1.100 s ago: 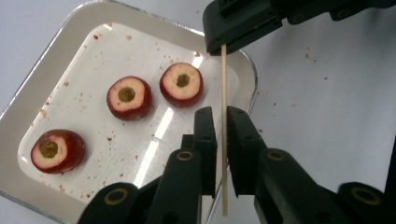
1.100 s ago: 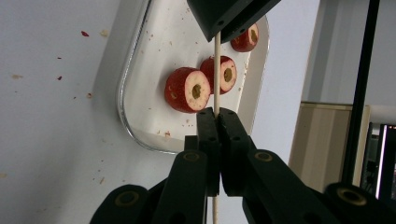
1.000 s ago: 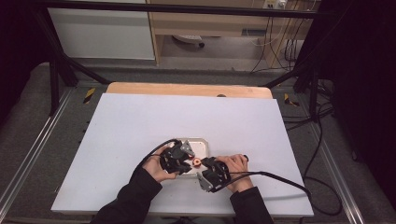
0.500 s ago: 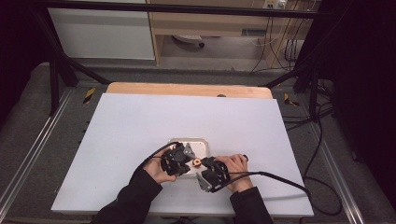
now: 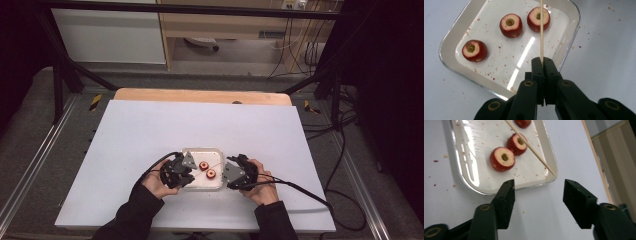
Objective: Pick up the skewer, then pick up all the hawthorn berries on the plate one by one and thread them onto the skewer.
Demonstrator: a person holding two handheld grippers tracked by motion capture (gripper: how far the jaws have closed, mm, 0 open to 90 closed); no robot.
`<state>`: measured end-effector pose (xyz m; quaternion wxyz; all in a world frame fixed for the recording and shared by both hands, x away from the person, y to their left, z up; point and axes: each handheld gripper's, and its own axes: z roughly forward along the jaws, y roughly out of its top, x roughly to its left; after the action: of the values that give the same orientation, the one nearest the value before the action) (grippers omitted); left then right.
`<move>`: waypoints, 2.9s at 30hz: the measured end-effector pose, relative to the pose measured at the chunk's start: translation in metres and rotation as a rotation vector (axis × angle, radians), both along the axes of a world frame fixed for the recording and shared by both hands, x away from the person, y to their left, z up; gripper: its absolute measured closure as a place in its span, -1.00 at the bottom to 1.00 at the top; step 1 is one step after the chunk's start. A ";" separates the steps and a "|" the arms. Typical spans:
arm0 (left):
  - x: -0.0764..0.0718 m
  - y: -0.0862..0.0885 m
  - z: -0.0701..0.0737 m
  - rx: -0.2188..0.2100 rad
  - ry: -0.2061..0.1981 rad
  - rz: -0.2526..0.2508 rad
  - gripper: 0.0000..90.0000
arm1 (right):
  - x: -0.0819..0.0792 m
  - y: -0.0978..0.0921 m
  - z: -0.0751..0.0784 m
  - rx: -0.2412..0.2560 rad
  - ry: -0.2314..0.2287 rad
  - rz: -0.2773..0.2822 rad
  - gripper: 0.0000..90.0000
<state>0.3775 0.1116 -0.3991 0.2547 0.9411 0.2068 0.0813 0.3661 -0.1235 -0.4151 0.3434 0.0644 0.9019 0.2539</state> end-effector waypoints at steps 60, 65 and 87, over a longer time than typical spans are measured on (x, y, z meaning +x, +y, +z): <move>-0.046 0.108 -0.037 -0.388 -0.145 0.328 0.96 | 0.039 0.026 0.018 0.383 0.663 -0.346 -0.57; -0.045 0.108 -0.037 -0.389 -0.152 0.328 0.96 | 0.047 0.040 0.016 0.306 0.711 -0.377 -0.41; -0.044 0.106 -0.039 -0.378 -0.137 0.323 0.96 | 0.068 0.057 -0.001 0.216 0.874 -0.477 0.27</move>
<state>0.3340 0.2174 -0.4380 0.4232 0.8239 0.3482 0.1443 0.4344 -0.0667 -0.4156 -0.0263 0.4038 0.8901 0.2096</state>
